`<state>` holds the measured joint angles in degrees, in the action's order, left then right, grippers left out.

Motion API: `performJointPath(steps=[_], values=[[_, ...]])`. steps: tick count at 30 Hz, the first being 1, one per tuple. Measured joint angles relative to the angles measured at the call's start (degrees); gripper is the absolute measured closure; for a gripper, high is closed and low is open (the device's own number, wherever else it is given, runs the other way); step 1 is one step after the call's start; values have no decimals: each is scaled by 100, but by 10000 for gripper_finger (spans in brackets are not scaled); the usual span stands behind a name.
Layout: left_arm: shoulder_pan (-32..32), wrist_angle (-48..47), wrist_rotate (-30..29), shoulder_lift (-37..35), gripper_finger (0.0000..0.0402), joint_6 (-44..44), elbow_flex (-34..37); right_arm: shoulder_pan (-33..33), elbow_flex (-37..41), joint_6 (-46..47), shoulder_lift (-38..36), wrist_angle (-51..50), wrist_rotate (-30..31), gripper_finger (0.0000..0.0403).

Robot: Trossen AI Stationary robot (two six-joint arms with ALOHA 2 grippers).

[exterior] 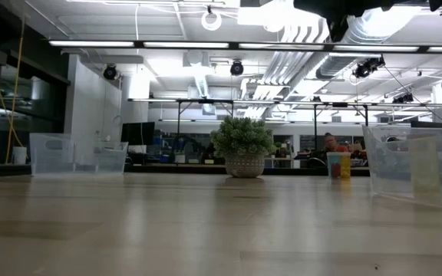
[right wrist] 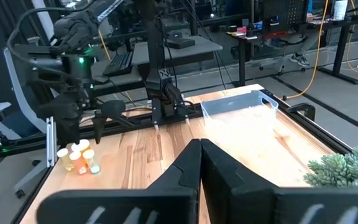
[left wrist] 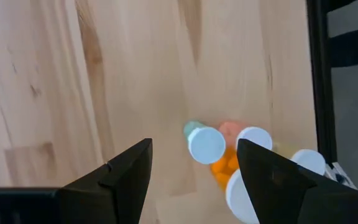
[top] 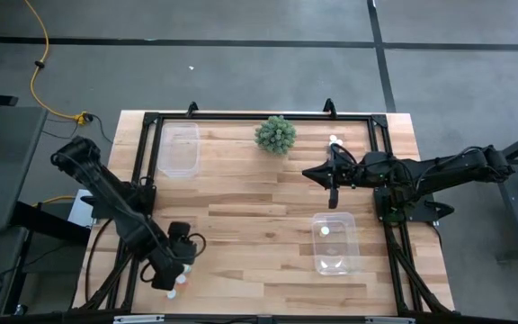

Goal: Pick and place medicine bottles into bin by pill shape (circle, oval)
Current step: Put the left light blue tablet bottle into the right transparent bin

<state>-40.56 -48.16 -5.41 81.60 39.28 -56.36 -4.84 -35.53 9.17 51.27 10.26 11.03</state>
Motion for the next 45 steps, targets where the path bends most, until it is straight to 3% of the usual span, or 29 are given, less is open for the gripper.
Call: performJointPath(steps=[7, 14, 24, 36, 45], values=[[-34, 46, 33, 86, 179, 998, 0, 0, 0, 131, 0, -173, 11, 403], [-9, 39, 132, 86, 179, 2685, 0, -1, 0, 131, 0, -189, 30, 403], [279, 123, 934, 86, 179, 4670, 0, -2, 0, 131, 0, -335, 28, 403], [260, 222, 1008, 144, 179, 5469, 0, -2, 0, 131, 0, -456, 24, 403], [252, -89, 874, 536, 179, 5308, -368, 0, 0, 131, 0, -499, -6, 403]])
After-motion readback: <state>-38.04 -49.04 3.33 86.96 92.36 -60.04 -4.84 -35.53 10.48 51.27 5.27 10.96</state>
